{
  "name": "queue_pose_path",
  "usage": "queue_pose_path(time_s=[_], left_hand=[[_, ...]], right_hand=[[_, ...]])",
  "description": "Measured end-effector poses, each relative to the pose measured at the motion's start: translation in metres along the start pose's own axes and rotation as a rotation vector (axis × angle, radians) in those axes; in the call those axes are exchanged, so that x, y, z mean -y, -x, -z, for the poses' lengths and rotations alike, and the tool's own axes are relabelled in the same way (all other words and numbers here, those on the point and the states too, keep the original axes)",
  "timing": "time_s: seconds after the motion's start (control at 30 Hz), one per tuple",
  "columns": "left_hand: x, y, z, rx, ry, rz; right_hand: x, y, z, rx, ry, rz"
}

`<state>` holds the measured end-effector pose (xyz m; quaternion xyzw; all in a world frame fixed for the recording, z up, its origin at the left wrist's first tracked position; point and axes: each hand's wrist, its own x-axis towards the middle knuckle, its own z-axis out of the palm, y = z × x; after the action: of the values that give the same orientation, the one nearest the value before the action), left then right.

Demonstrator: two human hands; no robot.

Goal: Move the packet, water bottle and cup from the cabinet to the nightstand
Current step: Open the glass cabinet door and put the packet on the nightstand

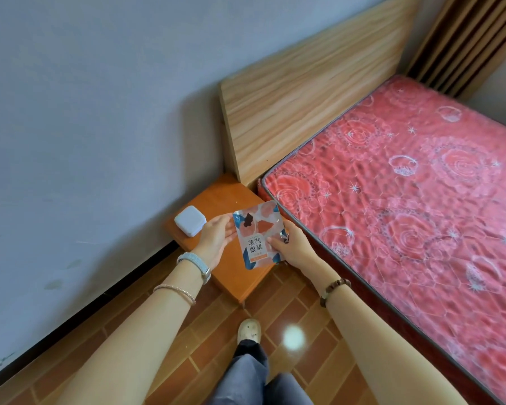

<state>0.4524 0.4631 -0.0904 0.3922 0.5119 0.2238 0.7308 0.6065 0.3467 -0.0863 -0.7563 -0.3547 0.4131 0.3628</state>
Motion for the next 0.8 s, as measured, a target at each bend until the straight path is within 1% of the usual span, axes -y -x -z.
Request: queue_pose_path(time_s=[0.13, 0.33, 0.43, 0.6, 0.67, 0.8], left_hand=[[-0.009, -0.035, -0.001, -0.029, -0.071, -0.029], [0.008, -0.066, -0.001, -0.036, -0.289, -0.044], [0.022, -0.079, -0.001, -0.038, -0.289, -0.027], [0.044, -0.101, -0.001, -0.12, -0.324, -0.014], [0.053, -0.114, 0.001, -0.163, -0.406, -0.045], [0.066, -0.139, -0.002, -0.242, -0.595, -0.146]], right_hand=[[0.003, -0.042, 0.004, -0.009, 0.025, -0.003], [0.0, -0.094, 0.003, 0.033, 0.031, -0.013], [-0.003, -0.121, 0.0, 0.063, 0.06, -0.02], [-0.014, -0.163, -0.009, 0.116, 0.099, -0.012], [-0.019, -0.177, -0.012, 0.133, 0.134, -0.019], [-0.037, -0.201, -0.016, 0.084, 0.194, -0.061]])
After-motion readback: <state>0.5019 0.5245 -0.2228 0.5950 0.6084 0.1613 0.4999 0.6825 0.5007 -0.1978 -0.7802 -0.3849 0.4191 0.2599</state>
